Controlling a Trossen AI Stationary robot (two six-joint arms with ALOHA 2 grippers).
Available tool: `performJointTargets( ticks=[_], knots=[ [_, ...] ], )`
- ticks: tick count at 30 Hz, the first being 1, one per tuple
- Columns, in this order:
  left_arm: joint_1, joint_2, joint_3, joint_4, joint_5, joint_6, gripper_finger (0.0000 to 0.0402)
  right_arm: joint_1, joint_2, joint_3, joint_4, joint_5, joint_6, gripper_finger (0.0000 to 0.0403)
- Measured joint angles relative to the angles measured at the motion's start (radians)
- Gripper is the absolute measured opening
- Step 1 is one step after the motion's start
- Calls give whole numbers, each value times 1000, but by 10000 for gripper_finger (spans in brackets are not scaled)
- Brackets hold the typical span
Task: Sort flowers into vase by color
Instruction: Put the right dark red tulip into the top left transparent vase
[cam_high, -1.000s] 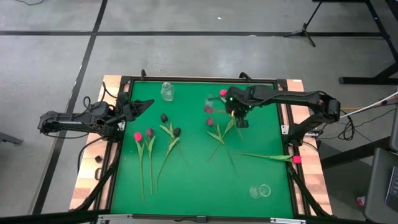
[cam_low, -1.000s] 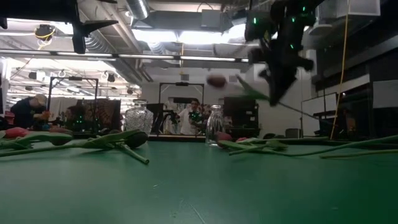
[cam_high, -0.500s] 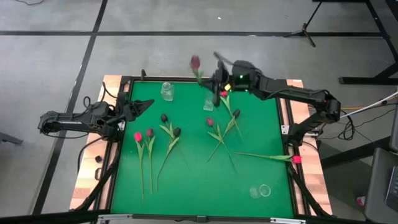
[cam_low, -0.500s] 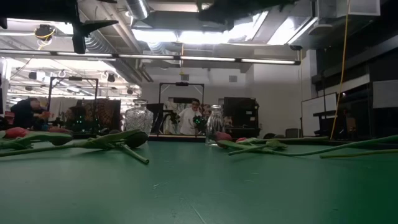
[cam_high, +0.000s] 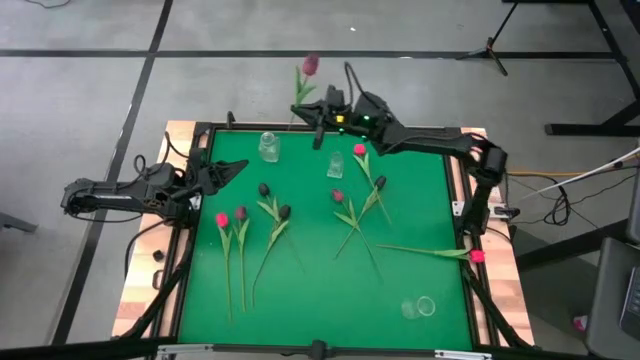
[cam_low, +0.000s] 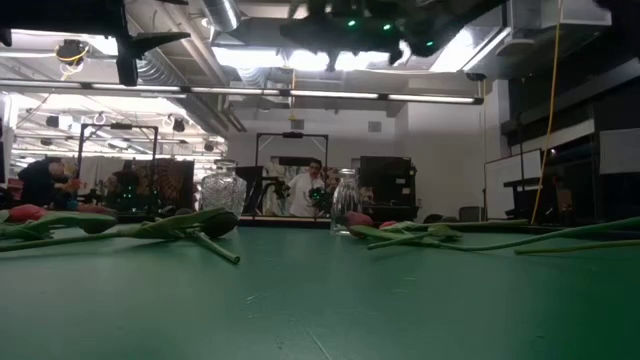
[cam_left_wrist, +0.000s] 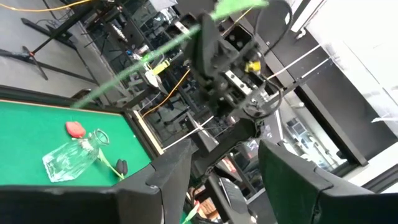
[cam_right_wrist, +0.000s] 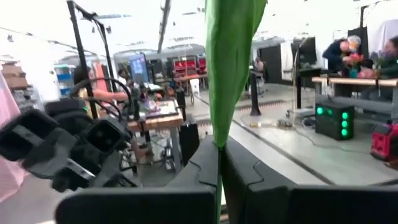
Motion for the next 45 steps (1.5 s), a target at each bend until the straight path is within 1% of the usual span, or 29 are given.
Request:
performJointTargets(
  ticks=[4, 7, 12, 15, 22, 29, 41, 45],
  knots=[
    [1, 0, 0, 0, 0, 0, 183, 0, 111, 162, -24, -42, 2, 4],
    [1, 0, 0, 0, 0, 0, 183, -7, 172, 262, -99, -48, -12, 3],
    [0, 0, 0, 0, 0, 0, 183, -21, 250, 366, -137, -95, -29, 4],
    [0, 0, 0, 0, 0, 0, 183, -23, 291, 401, -137, -94, -39, 4],
    [0, 0, 0, 0, 0, 0, 183, -38, 339, 415, -141, -90, -65, 4],
    [0, 0, 0, -2, 0, -1, 183, -54, 342, 416, -186, -57, -140, 6],
    [0, 0, 0, -6, 0, -1, 183, -57, 347, 406, -172, -60, -136, 7],
    [0, 0, 0, -8, -1, -1, 183, -52, 386, 407, -108, -69, -76, 7]
  ],
)
